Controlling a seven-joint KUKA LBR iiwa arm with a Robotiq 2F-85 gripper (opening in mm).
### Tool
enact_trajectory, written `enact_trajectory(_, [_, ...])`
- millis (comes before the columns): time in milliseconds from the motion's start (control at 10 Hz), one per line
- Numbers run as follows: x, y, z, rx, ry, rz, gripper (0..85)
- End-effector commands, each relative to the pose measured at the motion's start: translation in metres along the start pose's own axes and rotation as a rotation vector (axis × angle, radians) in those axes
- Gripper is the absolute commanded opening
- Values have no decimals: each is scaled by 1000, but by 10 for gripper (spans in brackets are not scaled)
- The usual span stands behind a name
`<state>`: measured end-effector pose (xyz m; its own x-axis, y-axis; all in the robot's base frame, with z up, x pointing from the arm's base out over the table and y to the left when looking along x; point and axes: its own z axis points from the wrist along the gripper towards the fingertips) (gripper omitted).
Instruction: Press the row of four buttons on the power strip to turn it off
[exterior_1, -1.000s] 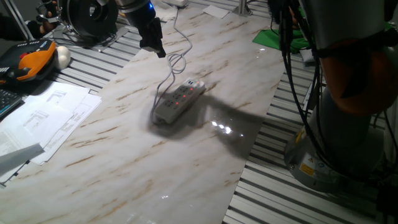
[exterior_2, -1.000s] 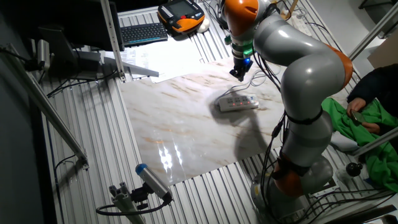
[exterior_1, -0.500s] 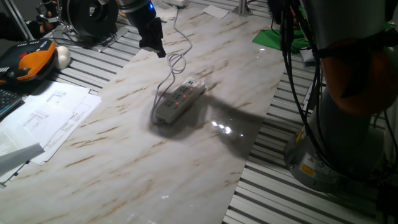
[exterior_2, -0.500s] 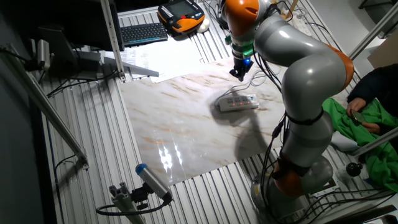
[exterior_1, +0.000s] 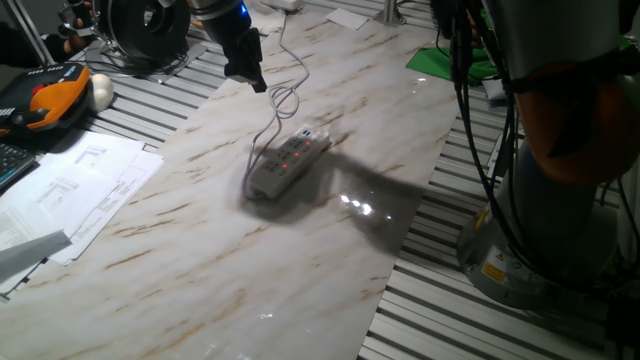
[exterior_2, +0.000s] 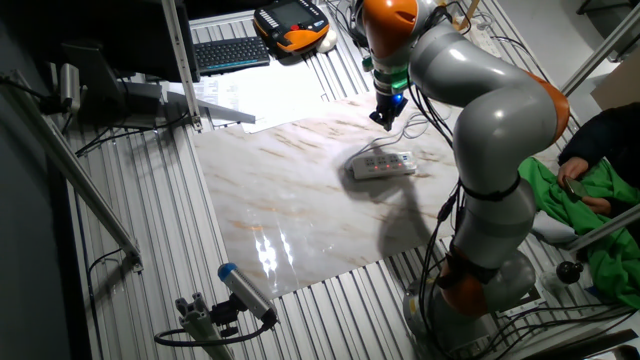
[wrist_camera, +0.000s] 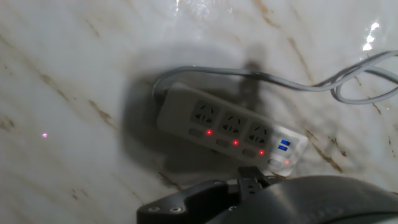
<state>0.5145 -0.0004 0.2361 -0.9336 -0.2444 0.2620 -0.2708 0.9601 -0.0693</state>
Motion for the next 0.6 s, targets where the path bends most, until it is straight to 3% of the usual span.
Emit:
enact_trajectory(0, [0, 0, 0, 2, -1, 6, 0])
enact_trajectory(500, [0, 0, 0, -7, 4, -58, 0])
